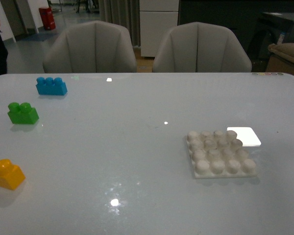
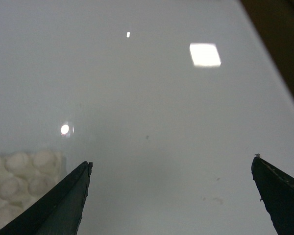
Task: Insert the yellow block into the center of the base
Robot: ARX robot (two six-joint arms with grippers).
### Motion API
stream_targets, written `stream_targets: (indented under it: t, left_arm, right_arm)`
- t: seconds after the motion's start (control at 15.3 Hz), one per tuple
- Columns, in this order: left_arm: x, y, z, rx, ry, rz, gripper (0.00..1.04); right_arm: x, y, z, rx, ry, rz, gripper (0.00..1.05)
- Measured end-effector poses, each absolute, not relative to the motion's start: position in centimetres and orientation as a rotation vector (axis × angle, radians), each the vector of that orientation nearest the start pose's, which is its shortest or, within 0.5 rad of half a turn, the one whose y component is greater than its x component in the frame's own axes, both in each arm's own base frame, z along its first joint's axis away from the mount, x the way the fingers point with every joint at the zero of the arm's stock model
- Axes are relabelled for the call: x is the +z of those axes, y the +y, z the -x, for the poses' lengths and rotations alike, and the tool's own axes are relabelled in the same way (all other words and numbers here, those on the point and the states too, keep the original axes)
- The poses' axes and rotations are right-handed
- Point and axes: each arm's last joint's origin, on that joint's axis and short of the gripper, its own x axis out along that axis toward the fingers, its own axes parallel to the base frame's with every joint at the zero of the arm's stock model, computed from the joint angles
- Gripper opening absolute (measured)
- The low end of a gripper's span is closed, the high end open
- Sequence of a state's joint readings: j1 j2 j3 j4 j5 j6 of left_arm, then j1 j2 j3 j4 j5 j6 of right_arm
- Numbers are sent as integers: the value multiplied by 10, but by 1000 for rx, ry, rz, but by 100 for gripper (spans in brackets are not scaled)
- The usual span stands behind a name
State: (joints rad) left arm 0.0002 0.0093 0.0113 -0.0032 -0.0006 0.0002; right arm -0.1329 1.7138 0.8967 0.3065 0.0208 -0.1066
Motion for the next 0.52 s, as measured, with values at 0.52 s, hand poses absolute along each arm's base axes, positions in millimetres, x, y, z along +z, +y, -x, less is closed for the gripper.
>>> stream_targets:
  t: [0.52]
  left_arm:
    - [166, 0, -98, 1, 1, 0, 98]
  right_arm:
    - [85, 5, -413, 72, 822, -2, 98]
